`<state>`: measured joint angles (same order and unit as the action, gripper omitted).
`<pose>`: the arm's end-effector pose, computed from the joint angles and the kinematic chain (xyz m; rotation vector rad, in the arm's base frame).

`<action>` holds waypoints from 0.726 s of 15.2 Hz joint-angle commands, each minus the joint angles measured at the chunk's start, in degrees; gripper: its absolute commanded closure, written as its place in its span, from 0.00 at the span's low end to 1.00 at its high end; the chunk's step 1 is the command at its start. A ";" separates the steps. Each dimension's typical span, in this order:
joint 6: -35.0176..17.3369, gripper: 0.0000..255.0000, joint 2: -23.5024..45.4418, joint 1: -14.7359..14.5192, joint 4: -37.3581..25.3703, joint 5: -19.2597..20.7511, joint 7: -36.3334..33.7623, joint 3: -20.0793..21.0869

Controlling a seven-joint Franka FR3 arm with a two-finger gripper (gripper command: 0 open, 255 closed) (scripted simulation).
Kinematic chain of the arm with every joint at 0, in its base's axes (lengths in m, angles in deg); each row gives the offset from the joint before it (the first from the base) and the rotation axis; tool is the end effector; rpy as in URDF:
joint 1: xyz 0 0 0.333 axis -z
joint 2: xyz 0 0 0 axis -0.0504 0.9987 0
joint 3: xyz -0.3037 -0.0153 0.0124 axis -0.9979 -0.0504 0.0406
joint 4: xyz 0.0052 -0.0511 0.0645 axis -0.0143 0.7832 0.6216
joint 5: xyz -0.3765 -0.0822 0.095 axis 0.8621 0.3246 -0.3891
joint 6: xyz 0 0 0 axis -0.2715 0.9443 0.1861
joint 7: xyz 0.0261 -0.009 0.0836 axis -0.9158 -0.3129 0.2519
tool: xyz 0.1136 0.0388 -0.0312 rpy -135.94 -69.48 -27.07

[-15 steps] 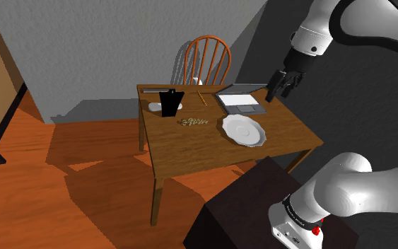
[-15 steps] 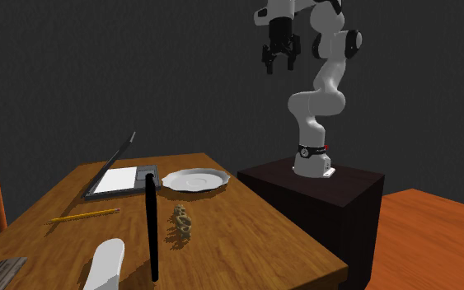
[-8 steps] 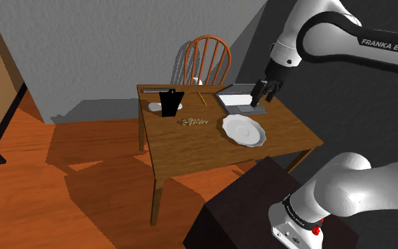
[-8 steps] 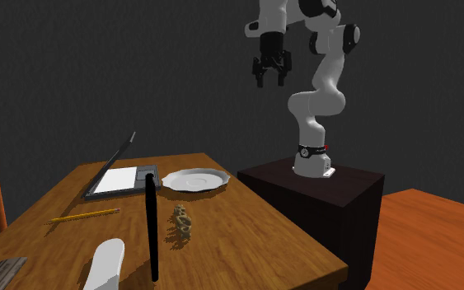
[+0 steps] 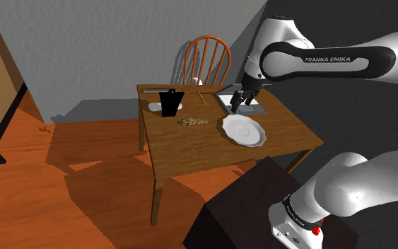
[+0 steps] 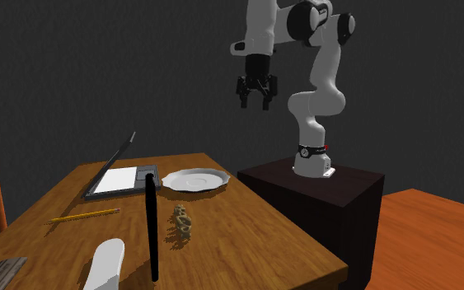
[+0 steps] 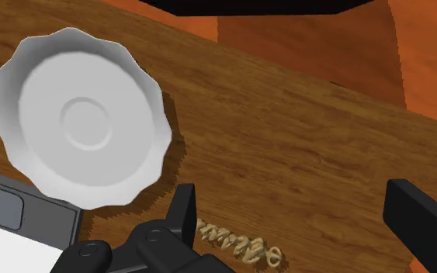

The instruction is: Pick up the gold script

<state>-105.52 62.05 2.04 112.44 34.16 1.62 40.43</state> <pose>0.4202 0.0163 0.4396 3.0727 0.0564 0.0132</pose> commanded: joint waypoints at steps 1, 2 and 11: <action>-3.94 0.00 4.21 0.20 -0.59 1.12 0.73 -0.01; -5.73 0.00 6.25 0.26 -0.95 1.68 0.94 0.05; -19.12 0.00 25.71 0.86 -7.94 8.07 1.31 0.56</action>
<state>-123.47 85.72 2.84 105.56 41.43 2.88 40.99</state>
